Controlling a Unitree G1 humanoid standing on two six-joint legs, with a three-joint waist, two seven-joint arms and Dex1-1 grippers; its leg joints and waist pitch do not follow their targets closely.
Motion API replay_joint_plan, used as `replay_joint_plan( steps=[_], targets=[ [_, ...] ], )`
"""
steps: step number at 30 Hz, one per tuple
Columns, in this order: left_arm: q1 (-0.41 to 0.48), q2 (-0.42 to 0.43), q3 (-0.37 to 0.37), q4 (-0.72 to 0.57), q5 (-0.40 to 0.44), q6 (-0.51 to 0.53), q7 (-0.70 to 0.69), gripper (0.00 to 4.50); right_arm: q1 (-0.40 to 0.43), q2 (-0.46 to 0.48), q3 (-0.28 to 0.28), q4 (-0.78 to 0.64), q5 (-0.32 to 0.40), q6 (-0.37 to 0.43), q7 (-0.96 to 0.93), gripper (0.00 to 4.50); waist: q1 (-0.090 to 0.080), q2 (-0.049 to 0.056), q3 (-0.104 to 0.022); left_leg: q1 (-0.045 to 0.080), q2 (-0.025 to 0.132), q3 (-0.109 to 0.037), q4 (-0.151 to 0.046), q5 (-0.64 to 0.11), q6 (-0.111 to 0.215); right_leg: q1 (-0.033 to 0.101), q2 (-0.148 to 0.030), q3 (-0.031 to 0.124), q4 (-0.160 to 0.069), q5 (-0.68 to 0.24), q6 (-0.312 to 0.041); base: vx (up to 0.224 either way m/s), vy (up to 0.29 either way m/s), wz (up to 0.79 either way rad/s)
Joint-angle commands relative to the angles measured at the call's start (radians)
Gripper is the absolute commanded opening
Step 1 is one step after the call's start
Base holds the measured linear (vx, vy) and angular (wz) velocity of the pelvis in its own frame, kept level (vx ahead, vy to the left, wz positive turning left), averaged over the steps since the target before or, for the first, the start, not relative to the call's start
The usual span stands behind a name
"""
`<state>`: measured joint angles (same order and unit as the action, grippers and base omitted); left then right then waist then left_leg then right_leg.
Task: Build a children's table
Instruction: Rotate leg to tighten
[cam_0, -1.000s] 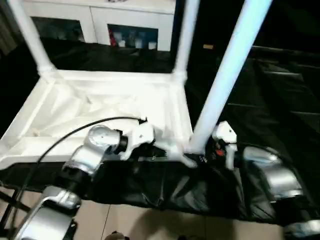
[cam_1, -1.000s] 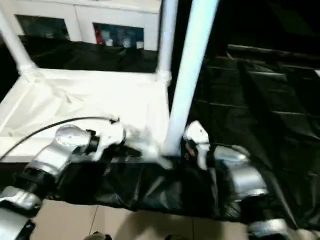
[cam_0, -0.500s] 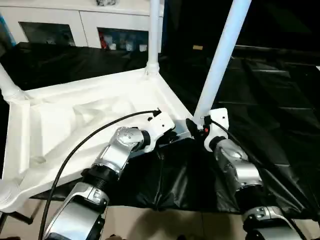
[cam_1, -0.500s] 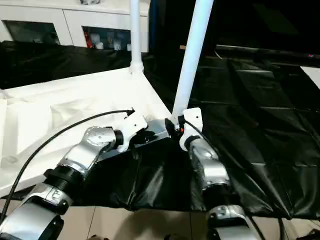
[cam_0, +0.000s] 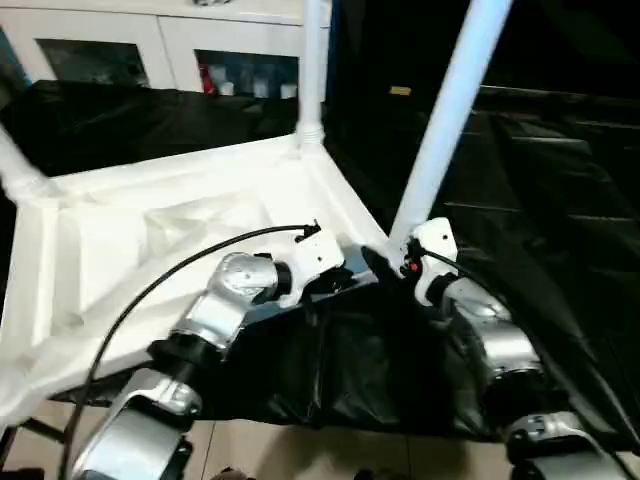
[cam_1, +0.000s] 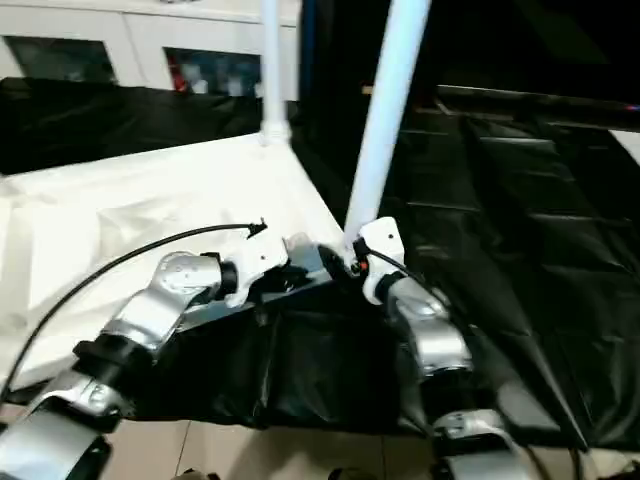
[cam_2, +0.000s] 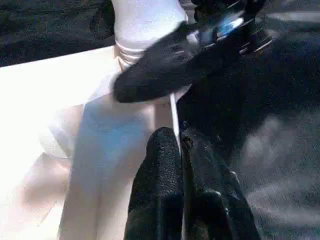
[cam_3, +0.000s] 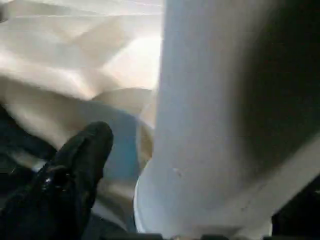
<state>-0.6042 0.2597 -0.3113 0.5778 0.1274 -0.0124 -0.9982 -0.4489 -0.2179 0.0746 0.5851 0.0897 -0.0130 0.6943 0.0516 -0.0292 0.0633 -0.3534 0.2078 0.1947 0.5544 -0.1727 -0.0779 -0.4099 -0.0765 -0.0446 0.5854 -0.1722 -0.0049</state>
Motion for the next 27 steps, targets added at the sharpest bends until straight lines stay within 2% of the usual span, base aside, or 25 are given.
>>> replay_joint_plan(
  steps=[1,3,5,6,7,9,11,15,17,19,23,27],
  targets=[
    [0.028,0.032,-0.06,0.007,0.011,-0.018,-0.106,0.0,0.038,-0.06,0.055,-0.074,0.027,0.026,0.189,4.35,0.006,-0.008,-0.06,0.003,0.022,-0.003,-0.049,-0.207,0.091,0.053,-0.05,0.035,-0.058,-0.151,-0.237,0.0,0.0,0.0],
    [0.028,0.044,-0.061,0.005,0.011,-0.024,-0.122,0.0,0.046,-0.081,0.066,-0.091,0.041,0.038,0.235,4.35,0.007,-0.005,-0.059,0.005,0.025,-0.004,-0.051,-0.229,0.082,0.049,-0.053,0.036,-0.06,-0.188,-0.232,0.0,0.0,0.0],
    [0.03,0.051,-0.062,0.002,0.008,-0.026,-0.135,0.0,0.051,-0.094,0.073,-0.102,0.046,0.045,0.262,4.35,0.01,-0.008,-0.057,0.007,0.025,-0.004,-0.053,-0.246,0.068,0.047,-0.055,0.037,-0.065,-0.235,-0.222,0.0,0.0,0.0],
    [0.035,0.073,-0.066,-0.011,-0.006,-0.029,-0.181,0.0,0.063,-0.135,0.097,-0.132,0.057,0.063,0.337,4.35,0.011,-0.007,-0.057,0.008,0.025,-0.004,-0.053,-0.251,0.064,0.045,-0.055,0.037,-0.066,-0.246,-0.219,0.0,0.0,0.0],
    [0.038,0.088,-0.068,-0.02,-0.016,-0.03,-0.211,0.0,0.071,-0.16,0.111,-0.15,0.064,0.077,0.383,4.35,0.015,-0.009,-0.056,0.006,0.026,-0.006,-0.053,-0.255,0.06,0.049,-0.054,0.037,-0.064,-0.259,-0.212,0.0,0.0,0.0],
    [0.042,0.105,-0.072,-0.03,-0.028,-0.031,-0.244,0.0,0.073,-0.185,0.122,-0.161,0.066,0.083,0.423,4.35,0.018,-0.008,-0.058,0.005,0.027,-0.005,-0.052,-0.246,0.061,0.048,-0.053,0.037,-0.061,-0.244,-0.212,0.0,0.0,0.0],
    [0.045,0.122,-0.079,-0.039,-0.038,-0.036,-0.28,0.0,0.071,-0.203,0.128,-0.168,0.072,0.103,0.463,4.0,0.018,-0.007,-0.057,0.005,0.027,-0.004,-0.051,-0.24,0.06,0.046,-0.053,0.037,-0.059,-0.232,-0.219,0.0,0.0,0.0],
    [0.045,0.141,-0.083,-0.037,-0.041,-0.05,-0.315,0.0,0.064,-0.219,0.137,-0.171,0.068,0.111,0.497,3.83,0.021,-0.01,-0.056,0.004,0.025,-0.004,-0.05,-0.247,0.053,0.045,-0.055,0.037,-0.061,-0.265,-0.212,0.0,0.0,0.0],
    [0.044,0.147,-0.084,-0.033,-0.04,-0.056,-0.325,0.0,0.062,-0.223,0.139,-0.173,0.068,0.119,0.509,3.52,0.023,-0.01,-0.056,0.005,0.026,-0.005,-0.051,-0.251,0.048,0.045,-0.055,0.037,-0.062,-0.279,-0.206,0.0,0.0,0.0],
    [0.041,0.152,-0.083,-0.029,-0.04,-0.057,-0.336,0.0,0.06,-0.221,0.142,-0.177,0.072,0.133,0.519,3.47,0.025,-0.01,-0.056,0.006,0.025,-0.006,-0.051,-0.254,0.045,0.044,-0.055,0.037,-0.063,-0.291,-0.201,0.0,0.0,0.0],
    [0.043,0.152,-0.083,-0.04,-0.051,-0.045,-0.342,0.0,0.076,-0.226,0.162,-0.204,0.081,0.151,0.534,3.07,0.03,-0.01,-0.054,0.007,0.026,-0.005,-0.052,-0.252,0.043,0.042,-0.053,0.038,-0.061,-0.282,-0.2,0.0,0.0,0.0],
    [0.046,0.148,-0.082,-0.042,-0.057,-0.04,-0.338,0.0,0.089,-0.217,0.159,-0.22,0.086,0.167,0.528,2.86,0.034,-0.011,-0.055,0.007,0.026,-0.005,-0.052,-0.253,0.04,0.043,-0.054,0.038,-0.061,-0.285,-0.198,0.0,0.0,0.0]
  ],
)
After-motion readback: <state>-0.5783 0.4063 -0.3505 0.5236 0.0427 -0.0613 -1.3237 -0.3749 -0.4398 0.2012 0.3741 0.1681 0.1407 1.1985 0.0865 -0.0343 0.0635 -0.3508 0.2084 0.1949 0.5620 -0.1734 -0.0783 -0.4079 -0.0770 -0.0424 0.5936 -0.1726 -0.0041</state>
